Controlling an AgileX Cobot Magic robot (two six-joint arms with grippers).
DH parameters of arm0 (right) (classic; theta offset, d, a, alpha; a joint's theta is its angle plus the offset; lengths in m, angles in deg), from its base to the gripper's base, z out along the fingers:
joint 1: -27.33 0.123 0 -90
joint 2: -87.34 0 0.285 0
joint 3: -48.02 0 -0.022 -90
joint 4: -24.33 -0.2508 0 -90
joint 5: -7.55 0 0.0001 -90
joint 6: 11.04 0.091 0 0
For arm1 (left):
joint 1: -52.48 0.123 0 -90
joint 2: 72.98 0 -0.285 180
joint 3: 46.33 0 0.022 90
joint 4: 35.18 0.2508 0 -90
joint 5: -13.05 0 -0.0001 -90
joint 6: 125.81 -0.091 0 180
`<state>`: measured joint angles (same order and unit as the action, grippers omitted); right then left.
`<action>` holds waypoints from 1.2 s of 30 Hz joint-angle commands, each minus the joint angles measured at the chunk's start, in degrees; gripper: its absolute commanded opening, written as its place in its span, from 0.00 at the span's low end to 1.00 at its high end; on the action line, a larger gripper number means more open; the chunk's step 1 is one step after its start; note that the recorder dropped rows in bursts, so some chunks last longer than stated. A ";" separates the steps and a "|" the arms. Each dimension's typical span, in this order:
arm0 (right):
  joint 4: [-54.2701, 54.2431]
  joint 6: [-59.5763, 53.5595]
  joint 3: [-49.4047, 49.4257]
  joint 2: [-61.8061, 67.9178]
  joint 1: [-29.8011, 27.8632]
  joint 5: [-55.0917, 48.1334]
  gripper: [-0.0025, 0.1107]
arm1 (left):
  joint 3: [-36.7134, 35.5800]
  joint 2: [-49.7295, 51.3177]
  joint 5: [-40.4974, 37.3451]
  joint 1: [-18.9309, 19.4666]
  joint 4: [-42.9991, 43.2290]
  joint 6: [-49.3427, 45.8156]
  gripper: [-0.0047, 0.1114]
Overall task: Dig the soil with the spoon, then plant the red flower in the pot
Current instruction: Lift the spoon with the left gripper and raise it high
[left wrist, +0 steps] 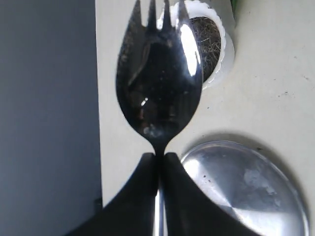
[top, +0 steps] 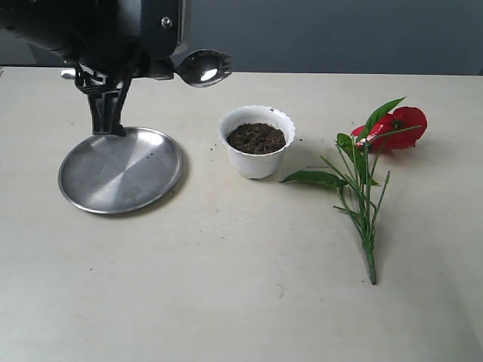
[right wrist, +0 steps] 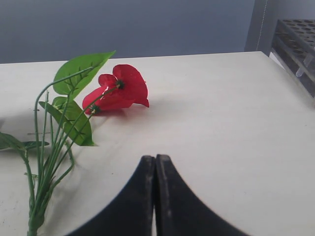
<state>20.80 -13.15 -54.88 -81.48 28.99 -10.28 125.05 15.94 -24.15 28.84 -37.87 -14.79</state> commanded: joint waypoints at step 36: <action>-0.17 -0.33 0.12 -0.17 -0.34 0.42 0.02 | 0.32 -0.32 6.71 -0.52 -2.98 -4.27 0.04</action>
<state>20.80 -13.15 -54.88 -81.48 28.99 -10.28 125.05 15.94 -17.81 28.84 -40.79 -19.26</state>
